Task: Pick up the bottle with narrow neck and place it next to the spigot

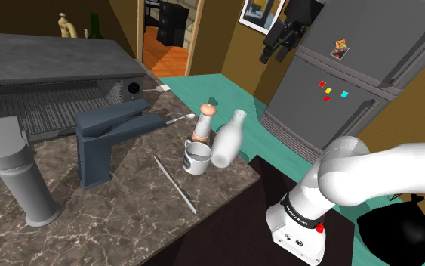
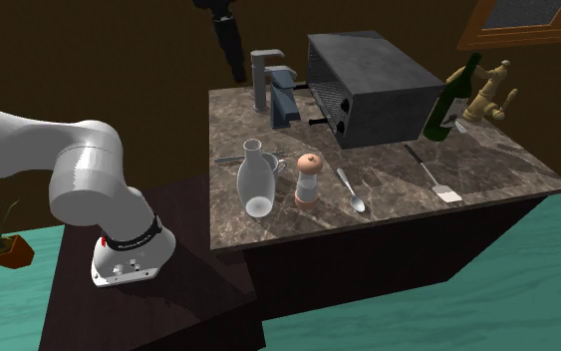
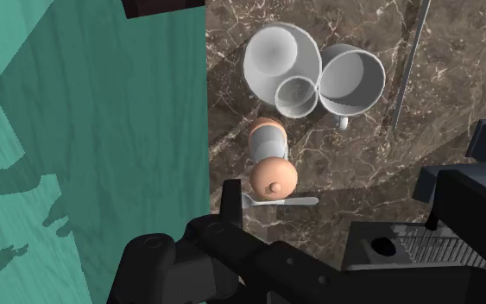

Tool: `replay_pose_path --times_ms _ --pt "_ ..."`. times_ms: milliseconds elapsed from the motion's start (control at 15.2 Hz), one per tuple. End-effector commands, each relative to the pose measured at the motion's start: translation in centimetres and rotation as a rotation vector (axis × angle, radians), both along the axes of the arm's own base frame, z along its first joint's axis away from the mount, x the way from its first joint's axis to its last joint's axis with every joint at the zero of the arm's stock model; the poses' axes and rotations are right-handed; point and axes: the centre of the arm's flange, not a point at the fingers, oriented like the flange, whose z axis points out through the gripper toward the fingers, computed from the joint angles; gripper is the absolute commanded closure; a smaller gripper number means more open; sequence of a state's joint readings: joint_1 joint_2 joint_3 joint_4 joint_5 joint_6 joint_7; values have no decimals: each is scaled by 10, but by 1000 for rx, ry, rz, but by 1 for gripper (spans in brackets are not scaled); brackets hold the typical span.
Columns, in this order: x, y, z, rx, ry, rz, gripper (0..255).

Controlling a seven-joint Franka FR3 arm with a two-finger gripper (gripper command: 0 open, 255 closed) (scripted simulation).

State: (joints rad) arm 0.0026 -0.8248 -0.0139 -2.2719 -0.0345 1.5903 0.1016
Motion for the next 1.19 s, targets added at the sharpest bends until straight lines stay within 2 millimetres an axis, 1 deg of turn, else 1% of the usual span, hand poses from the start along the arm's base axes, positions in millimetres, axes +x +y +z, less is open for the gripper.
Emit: replay_pose_path --times_ms 0,858,1122 --pt "0 0 0 0 0 0 0" --pt "38 3 -168 17 87 77 0" --pt "40 4 -190 18 90 80 0"
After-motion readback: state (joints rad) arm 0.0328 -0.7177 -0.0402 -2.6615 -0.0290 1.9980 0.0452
